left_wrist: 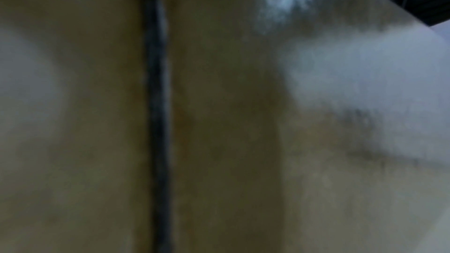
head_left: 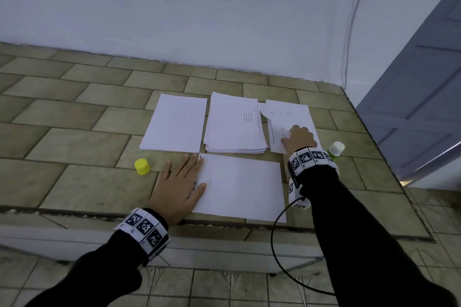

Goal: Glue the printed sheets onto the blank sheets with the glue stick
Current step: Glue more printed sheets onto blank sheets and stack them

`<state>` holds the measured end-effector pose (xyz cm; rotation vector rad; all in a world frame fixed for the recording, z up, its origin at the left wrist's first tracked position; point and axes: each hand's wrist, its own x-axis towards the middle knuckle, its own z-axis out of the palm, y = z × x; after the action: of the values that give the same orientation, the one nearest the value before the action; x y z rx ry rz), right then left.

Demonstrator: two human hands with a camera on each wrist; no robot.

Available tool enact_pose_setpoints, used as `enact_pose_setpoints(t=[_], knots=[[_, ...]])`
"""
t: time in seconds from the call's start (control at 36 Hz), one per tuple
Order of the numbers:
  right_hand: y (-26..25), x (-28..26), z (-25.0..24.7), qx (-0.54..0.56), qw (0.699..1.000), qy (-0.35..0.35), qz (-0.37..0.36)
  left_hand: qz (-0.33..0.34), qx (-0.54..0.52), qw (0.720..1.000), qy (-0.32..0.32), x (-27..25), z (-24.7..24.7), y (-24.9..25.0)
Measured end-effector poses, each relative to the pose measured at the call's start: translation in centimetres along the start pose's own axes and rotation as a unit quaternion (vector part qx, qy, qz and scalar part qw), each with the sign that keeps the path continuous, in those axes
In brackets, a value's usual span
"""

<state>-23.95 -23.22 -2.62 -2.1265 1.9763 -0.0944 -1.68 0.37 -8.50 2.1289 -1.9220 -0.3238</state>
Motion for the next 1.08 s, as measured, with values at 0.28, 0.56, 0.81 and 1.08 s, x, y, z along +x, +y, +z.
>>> enact_pose_setpoints(t=[0.28, 0.56, 0.81, 1.08], knots=[[-0.8, -2.0, -3.2, 0.185, 0.964, 0.129, -0.144, -0.010, -0.091, 0.995, 0.036, -0.1, 0.1, -0.3], [0.9, -9.7, -2.3, 0.254, 0.914, 0.043, -0.313, -0.096, -0.517, 0.836, 0.159, 0.1, -3.6, 0.9], [4.1, -11.3, 1.5, 0.254, 0.902, -0.019, -0.349, -0.172, -0.552, 0.816, 0.008, 2.1, -5.0, 1.0], [6.1, -11.5, 0.7, 0.362, 0.887, -0.135, -0.251, -0.138, -0.510, 0.849, -0.020, 1.3, -4.3, 1.0]])
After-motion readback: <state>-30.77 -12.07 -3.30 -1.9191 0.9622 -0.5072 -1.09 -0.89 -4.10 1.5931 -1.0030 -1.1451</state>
